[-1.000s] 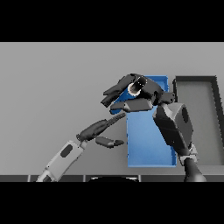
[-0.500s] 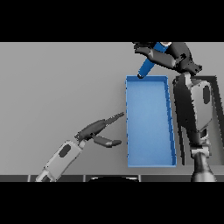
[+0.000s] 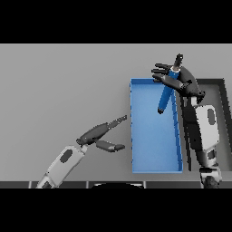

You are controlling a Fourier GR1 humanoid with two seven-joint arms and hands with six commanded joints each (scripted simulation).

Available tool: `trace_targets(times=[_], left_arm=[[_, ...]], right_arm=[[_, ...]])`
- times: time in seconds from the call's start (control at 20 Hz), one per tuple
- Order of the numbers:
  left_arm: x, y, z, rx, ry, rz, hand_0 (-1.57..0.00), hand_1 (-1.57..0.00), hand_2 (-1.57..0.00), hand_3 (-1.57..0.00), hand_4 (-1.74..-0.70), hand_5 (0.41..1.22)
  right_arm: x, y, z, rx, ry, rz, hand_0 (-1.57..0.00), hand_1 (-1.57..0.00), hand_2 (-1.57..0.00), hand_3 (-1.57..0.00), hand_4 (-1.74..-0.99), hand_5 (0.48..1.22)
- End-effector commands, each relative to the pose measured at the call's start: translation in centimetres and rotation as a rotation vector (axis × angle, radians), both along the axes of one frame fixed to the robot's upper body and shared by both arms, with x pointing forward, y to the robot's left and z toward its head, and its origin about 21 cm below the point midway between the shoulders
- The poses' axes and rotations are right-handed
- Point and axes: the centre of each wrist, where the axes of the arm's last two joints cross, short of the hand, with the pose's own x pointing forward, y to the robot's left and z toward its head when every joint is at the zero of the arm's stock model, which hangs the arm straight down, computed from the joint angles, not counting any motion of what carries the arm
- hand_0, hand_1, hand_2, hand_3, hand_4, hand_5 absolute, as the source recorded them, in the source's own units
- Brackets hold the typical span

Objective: Pick up the blue pipe and place it into the blue bin.

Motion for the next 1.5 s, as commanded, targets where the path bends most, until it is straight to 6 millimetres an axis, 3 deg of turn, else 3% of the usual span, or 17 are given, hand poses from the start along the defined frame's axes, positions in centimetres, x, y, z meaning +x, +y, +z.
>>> trace_targets(times=[0.0,0.05,0.25,0.3,0.35,0.4,0.5,0.6,0.7,0.9,1.1,1.45], left_arm=[[0.1,-0.1,-0.1,-0.001,-0.007,-0.001,0.0,0.0,0.0,0.0,-0.88,0.464],[-0.3,-0.4,-0.2,-0.007,-0.004,-0.009,0.0,0.0,0.0,0.0,-0.88,0.463],[-0.1,-0.3,-0.1,-0.003,0.001,0.004,0.0,0.0,0.0,0.0,-0.88,0.46],[-0.3,-0.5,0.0,-0.005,0.005,-0.001,0.0,0.0,0.0,0.0,-0.89,0.457],[-0.4,-0.3,-0.3,0.001,0.002,0.001,0.0,0.0,0.0,0.0,-0.89,0.455],[-0.2,-0.5,0.1,-0.004,0.0,0.002,0.0,0.0,0.0,0.0,-0.89,0.453],[-0.5,-0.5,0.0,-0.003,0.0,-0.004,0.0,0.0,0.0,0.0,-0.89,0.453],[-0.3,-0.6,0.0,0.003,0.015,0.009,0.0,0.0,0.0,0.0,-0.89,0.453],[-0.2,-0.5,-0.1,0.001,0.013,0.008,0.0,0.0,0.0,0.0,-0.89,0.452],[-0.2,-0.3,0.0,-0.005,0.001,0.005,0.0,0.0,0.0,0.0,-0.9,0.45],[-0.4,-0.2,-0.3,-0.006,0.009,0.006,0.0,0.0,0.0,0.0,-0.91,0.457],[-0.2,-0.7,-0.3,-0.016,0.023,0.002,0.0,0.0,0.0,0.0,-0.92,0.466]], right_arm=[[-0.1,-0.1,-1.0,-0.017,0.041,-0.008,-1.57,-1.57,-1.57,-1.57,-1.741,1.12],[-0.2,-0.4,-1.9,-0.041,0.086,-0.017,-1.57,-1.57,-1.57,-1.57,-1.741,1.122],[-2.0,-0.5,-6.6,-0.131,0.248,0.008,-1.57,-1.57,-1.57,-1.57,-1.591,1.114],[-1.9,-0.5,-7.2,-0.154,0.297,0.008,-1.57,-1.57,-1.57,-1.33,-1.599,1.11],[-2.0,-0.5,-7.7,-0.173,0.351,-0.006,-1.56,-1.46,-1.39,-1.12,-1.547,1.133],[-1.8,-0.3,-8.3,-0.174,0.407,-0.018,-1.31,-1.17,-1.11,-0.9,-1.503,1.15],[-1.9,-0.4,-9.1,-0.199,0.503,-0.024,-0.84,-0.75,-0.71,-0.57,-1.392,1.176],[-1.9,-0.2,-8.9,-0.241,0.535,0.027,-0.53,-0.48,-0.46,-0.37,-1.285,1.141],[-2.0,0.2,-9.0,-0.333,0.523,0.071,-0.34,-0.31,-0.29,-0.23,-1.208,1.028],[-2.5,1.1,-10.0,-0.49,0.472,0.116,-0.14,-0.12,-0.12,-0.1,-1.131,0.857],[-2.2,0.6,-10.6,-0.524,0.438,0.083,-0.06,-0.05,-0.05,-0.04,-1.124,0.738],[-2.4,0.5,-10.2,-0.515,0.429,0.088,-0.01,-0.01,-0.01,-0.01,-1.132,0.675]])
